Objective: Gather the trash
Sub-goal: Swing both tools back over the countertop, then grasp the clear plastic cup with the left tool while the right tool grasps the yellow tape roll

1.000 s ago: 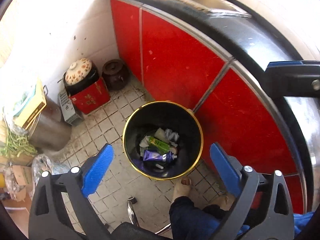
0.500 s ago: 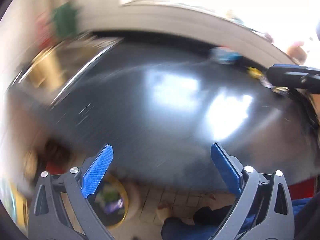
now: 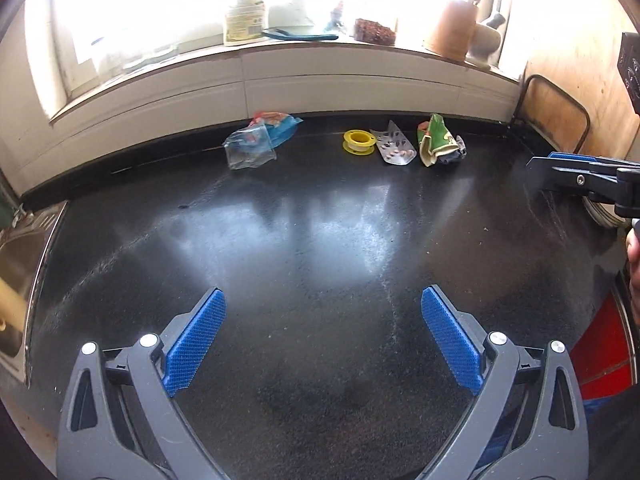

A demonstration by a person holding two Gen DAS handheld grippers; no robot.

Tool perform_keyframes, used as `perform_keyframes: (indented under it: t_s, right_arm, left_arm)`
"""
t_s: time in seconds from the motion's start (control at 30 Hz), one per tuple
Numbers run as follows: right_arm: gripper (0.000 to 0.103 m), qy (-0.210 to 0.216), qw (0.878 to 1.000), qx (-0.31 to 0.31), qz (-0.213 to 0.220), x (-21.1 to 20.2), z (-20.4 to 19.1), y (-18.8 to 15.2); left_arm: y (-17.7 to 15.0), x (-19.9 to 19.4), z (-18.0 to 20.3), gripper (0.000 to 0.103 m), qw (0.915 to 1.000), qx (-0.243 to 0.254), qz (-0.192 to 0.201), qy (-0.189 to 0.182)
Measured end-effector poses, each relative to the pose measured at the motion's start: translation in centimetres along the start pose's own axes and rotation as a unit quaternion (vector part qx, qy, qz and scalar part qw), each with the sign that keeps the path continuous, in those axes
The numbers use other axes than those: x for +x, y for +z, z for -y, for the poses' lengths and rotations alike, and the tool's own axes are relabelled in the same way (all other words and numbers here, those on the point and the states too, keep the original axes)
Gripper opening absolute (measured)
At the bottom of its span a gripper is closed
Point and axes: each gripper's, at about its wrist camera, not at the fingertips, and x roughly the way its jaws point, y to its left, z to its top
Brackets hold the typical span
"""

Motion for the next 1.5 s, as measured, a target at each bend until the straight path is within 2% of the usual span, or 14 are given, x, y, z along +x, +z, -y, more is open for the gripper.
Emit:
perform_keyframes:
  t_s: [0.17, 0.4, 0.7, 0.93, 1.07, 1.23, 1.33, 1.37, 1.43, 1.47, 1.5]
  right_arm:
    - [0.088, 0.011, 1.000, -0.004, -0.005, 1.3, -0.1, 0.4]
    - [0.088, 0.025, 0.999, -0.015, -0.021, 5.1, 0.0, 3.3]
    - [0.088, 0.028, 0.998, -0.002, -0.053, 13.8, 1.8, 8.9]
    - [0.087, 0.003, 0.996, -0.010, -0.084, 22.0, 2.7, 13.4]
    - [0.079, -0.016, 0.993, -0.013, -0.119, 26.8, 3.3, 14.6]
    - [0.077, -0.037, 0.989, -0.030, -0.143, 30.3, 3.2, 15.2]
    - [0.069, -0.051, 0.987, -0.042, -0.149, 31.2, 3.1, 15.0]
    - [0.059, -0.056, 0.987, -0.050, -0.142, 31.1, 2.9, 15.0]
    - [0.055, -0.054, 0.987, -0.054, -0.140, 31.1, 2.6, 15.0]
    - [0.055, -0.054, 0.988, -0.057, -0.134, 30.8, 2.4, 15.0]
    - [0.055, -0.052, 0.989, -0.058, -0.129, 30.5, 2.3, 14.9]
  left_arm:
    - [1.2, 1.4, -0.1, 0.095, 0.9999, 0.003, -0.006, 0.010]
    - [3.8, 4.9, -2.1, 0.095, 0.9992, -0.007, -0.018, 0.036]
    - [10.7, 13.7, -6.7, 0.095, 0.9962, -0.055, -0.042, 0.053]
    - [14.6, 21.3, -9.5, 0.095, 0.9934, -0.072, -0.061, 0.065]
    - [15.3, 24.2, -10.9, 0.095, 0.9914, -0.087, -0.072, 0.066]
    - [15.4, 26.1, -12.0, 0.095, 0.9903, -0.095, -0.080, 0.062]
    - [15.4, 26.5, -12.5, 0.095, 0.9904, -0.100, -0.078, 0.056]
    - [15.4, 26.5, -12.5, 0.094, 0.9908, -0.099, -0.075, 0.054]
    - [15.5, 26.4, -12.8, 0.085, 0.9914, -0.097, -0.071, 0.052]
    - [15.6, 26.3, -12.9, 0.075, 0.9917, -0.095, -0.069, 0.053]
    - [15.6, 26.1, -12.9, 0.075, 0.9918, -0.093, -0.069, 0.054]
